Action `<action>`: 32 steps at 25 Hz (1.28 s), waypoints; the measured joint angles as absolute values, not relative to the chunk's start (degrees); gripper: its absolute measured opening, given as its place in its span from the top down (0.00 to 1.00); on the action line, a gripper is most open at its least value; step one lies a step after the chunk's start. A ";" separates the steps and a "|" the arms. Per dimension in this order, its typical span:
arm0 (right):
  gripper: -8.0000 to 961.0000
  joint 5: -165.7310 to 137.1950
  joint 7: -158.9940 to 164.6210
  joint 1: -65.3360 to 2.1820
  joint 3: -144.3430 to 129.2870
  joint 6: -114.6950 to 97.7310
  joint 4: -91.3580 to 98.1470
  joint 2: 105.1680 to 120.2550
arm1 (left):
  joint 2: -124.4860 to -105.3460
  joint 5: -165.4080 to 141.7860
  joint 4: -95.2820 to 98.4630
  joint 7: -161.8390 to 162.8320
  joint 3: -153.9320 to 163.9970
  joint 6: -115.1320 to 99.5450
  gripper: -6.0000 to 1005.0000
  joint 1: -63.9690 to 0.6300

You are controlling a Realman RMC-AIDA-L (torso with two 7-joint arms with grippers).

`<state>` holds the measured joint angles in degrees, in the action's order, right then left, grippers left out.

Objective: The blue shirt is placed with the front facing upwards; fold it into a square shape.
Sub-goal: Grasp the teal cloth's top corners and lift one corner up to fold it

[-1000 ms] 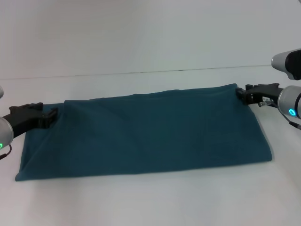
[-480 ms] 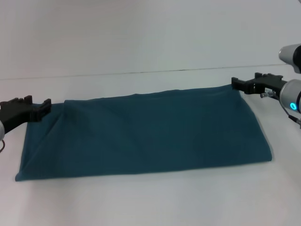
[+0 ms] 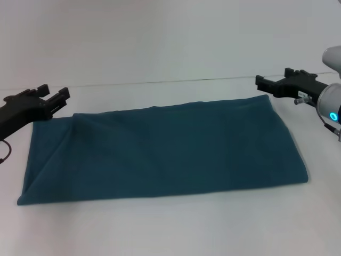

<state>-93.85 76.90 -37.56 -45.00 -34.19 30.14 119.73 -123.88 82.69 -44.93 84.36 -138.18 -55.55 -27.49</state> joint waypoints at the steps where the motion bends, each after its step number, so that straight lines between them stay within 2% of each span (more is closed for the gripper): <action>1: 0.05 -93.92 76.39 -37.31 -45.00 -35.01 30.13 119.73 | -123.88 83.68 -45.18 84.39 -138.19 -57.54 0.44 -26.92; 6: 0.05 -93.93 74.45 -35.86 -45.00 -36.01 29.97 119.66 | -123.88 87.65 -45.85 87.93 -138.26 -61.59 0.44 -24.54; 18: 0.05 -95.95 74.35 -33.05 -47.36 -38.06 31.34 118.59 | -119.98 81.38 -48.94 116.57 -137.63 -72.88 0.44 -23.06; 27: 0.05 -95.96 70.38 -33.13 -47.56 -38.10 32.61 119.27 | -120.04 69.43 -60.47 134.40 -137.64 -78.07 0.44 -21.70; 32: 0.05 -95.63 69.93 -33.72 -47.43 -38.43 32.61 119.34 | -117.55 58.01 -63.13 142.55 -137.95 -81.28 0.44 -25.80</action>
